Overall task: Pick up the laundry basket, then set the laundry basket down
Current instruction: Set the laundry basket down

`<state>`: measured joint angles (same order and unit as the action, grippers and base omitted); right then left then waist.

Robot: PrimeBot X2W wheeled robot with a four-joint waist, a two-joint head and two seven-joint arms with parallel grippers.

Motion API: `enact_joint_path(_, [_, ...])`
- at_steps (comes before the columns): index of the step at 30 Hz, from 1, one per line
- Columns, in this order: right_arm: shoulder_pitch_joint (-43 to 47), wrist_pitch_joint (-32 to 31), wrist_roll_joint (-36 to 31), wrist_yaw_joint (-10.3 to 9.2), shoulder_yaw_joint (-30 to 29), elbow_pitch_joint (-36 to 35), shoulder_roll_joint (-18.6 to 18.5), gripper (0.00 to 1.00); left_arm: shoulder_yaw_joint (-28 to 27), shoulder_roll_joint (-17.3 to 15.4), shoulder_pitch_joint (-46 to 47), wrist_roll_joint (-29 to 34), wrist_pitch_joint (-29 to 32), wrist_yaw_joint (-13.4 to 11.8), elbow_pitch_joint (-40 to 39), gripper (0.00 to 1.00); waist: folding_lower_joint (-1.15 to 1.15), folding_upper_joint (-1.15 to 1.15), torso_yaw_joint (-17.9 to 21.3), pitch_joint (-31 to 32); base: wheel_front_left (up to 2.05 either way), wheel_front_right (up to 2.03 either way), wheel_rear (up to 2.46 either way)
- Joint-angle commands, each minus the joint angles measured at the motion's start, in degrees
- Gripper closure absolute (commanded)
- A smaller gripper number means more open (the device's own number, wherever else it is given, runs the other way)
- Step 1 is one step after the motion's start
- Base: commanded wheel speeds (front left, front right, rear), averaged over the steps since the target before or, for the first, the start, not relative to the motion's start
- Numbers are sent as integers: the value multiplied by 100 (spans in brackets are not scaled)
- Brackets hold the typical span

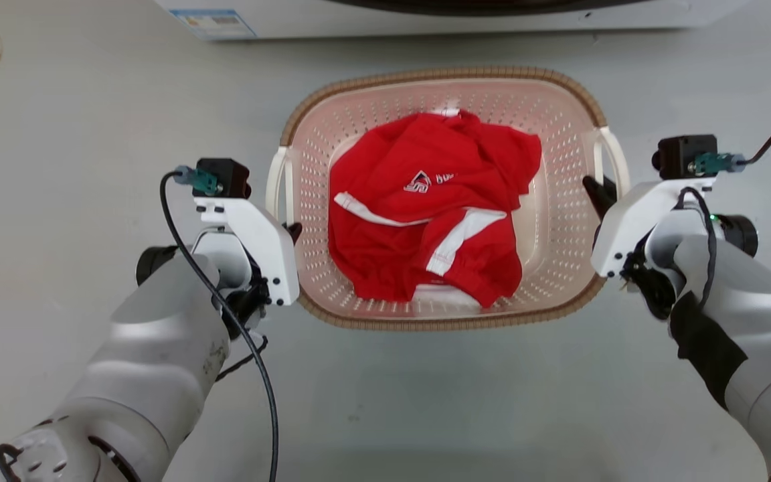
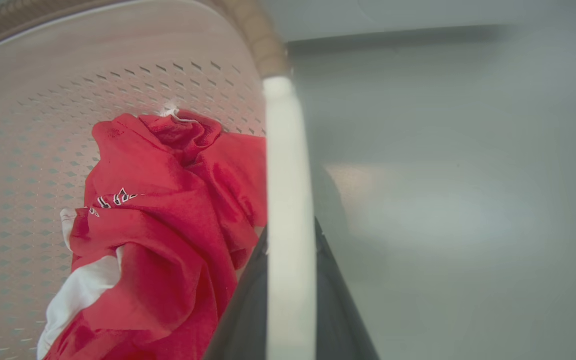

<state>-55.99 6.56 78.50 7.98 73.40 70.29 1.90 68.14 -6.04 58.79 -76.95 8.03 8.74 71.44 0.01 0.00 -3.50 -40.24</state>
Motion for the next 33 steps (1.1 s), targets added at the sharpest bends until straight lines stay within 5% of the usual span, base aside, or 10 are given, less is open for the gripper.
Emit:
enact_joint_path(1, [10,155,-39,-49,-47,263,-477,100,-61,-525,142,84,-51,-134,241,100,-1,0,-11,-285,0,0,0])
enact_joint_path(27, [-468,648,-112,-49,-109,356,-477,100,193,-299,721,428,-778,-126,63,100,-1,0,-146,-1080,0,0,0])
enact_joint_path(28, [-472,653,-108,-49,-111,356,-477,91,196,-300,718,420,-790,-126,44,100,-1,0,-145,-1087,0,0,0])
enact_joint_path(29, [-476,659,-105,-49,-112,352,-477,72,195,-304,715,405,-807,-126,13,100,-1,0,-145,-1094,0,0,0])
enact_joint_path(30, [-477,664,-105,-49,-111,318,-477,17,196,-310,709,390,-821,-126,-28,82,-1,0,-145,-1100,0,0,0])
enact_joint_path(31, [-485,678,-118,-49,-109,274,-477,0,205,-318,704,390,-864,-126,-103,10,-1,0,-146,-1109,0,0,0])
enact_joint_path(32, [-496,697,-153,-49,-103,209,-477,0,200,-327,688,366,-906,-126,-175,0,-1,0,-145,-1117,0,0,0])
enact_joint_path(33, [-493,711,-159,-49,-102,141,-477,0,179,-337,661,314,-912,-126,-242,0,-1,0,-143,-1124,0,0,0])
